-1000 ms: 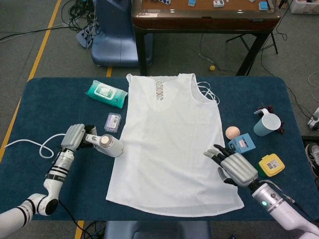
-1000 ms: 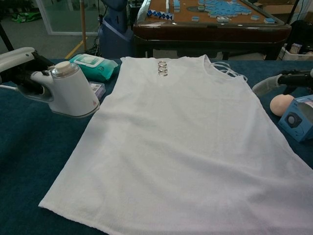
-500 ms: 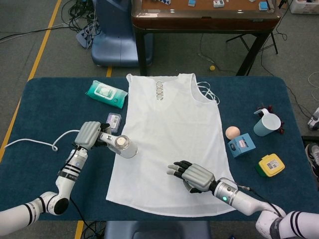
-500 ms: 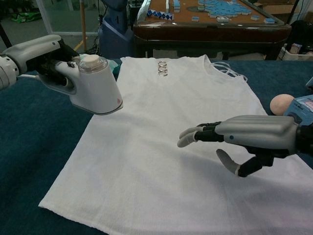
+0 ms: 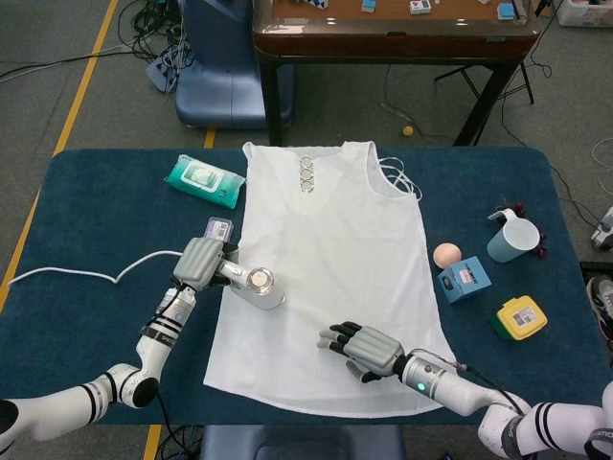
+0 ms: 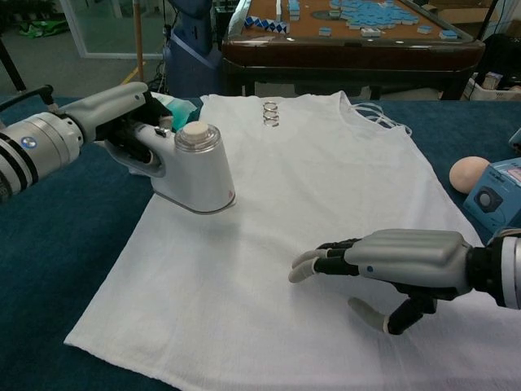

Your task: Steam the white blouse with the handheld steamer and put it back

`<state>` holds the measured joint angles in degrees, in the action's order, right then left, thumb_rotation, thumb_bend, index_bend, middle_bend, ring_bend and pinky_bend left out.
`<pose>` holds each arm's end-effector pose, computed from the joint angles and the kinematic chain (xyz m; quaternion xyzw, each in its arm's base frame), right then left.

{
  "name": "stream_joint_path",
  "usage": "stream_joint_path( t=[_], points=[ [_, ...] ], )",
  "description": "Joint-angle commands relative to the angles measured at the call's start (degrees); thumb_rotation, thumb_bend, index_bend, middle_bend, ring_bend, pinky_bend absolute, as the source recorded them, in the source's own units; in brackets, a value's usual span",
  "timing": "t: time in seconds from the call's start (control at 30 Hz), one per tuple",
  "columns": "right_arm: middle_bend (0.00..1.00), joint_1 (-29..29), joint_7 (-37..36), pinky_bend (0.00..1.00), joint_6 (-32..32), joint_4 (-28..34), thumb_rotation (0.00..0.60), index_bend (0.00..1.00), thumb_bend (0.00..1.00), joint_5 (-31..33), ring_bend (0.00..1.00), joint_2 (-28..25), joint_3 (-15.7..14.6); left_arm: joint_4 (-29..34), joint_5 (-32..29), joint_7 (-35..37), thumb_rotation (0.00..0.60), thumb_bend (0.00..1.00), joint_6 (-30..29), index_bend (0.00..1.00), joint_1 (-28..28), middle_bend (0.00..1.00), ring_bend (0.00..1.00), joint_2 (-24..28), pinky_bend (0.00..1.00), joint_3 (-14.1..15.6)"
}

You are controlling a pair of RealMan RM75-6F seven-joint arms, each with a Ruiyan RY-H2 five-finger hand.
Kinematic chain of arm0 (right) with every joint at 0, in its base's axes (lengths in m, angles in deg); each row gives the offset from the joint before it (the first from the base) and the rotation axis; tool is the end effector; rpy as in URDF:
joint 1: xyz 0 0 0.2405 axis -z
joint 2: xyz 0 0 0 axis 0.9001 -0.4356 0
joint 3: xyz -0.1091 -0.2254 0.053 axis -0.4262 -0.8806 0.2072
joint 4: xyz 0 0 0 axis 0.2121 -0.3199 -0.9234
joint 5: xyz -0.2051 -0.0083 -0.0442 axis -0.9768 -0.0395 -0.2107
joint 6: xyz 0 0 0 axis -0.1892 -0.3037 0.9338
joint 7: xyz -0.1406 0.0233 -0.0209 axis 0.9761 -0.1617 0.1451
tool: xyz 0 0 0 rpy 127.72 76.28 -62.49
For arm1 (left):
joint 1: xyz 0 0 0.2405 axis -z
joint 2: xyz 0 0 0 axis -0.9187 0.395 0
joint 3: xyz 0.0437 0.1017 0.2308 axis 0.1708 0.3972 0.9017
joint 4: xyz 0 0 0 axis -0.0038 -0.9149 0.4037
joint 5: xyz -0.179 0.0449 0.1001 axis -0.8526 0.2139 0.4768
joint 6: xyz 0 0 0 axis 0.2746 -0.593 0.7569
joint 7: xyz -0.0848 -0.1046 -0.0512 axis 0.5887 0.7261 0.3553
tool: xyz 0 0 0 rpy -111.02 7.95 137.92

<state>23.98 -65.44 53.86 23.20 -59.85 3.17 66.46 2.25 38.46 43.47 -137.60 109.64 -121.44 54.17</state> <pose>-0.1806 -0.2461 -0.0413 0.8715 -0.3711 0.2703 0.1722 -0.1471 0.3784 -0.0167 -0.6651 -0.4182 -0.4697 0.4027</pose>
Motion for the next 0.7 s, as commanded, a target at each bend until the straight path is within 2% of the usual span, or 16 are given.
stream_joint_path(
  t=[0.03,0.7],
  points=[
    [0.06,-0.11,0.27,0.07,0.01,-0.30,0.600,0.00,0.70,0.20,0.00,0.21,-0.54,-2.74,0.57,0.12,0.600,0.22,0.31,0.90,0.97,0.73,0.63,-2.26,0.63,0.39],
    [0.07,-0.58,2.46,0.07,1.04,1.02,0.600,0.00,0.70,1.18,0.00,0.06,-3.24,-18.40,5.59,2.07,0.600,0.22,-0.22,0.90,3.53,0.74,0.62,-10.51,0.63,3.12]
  ],
)
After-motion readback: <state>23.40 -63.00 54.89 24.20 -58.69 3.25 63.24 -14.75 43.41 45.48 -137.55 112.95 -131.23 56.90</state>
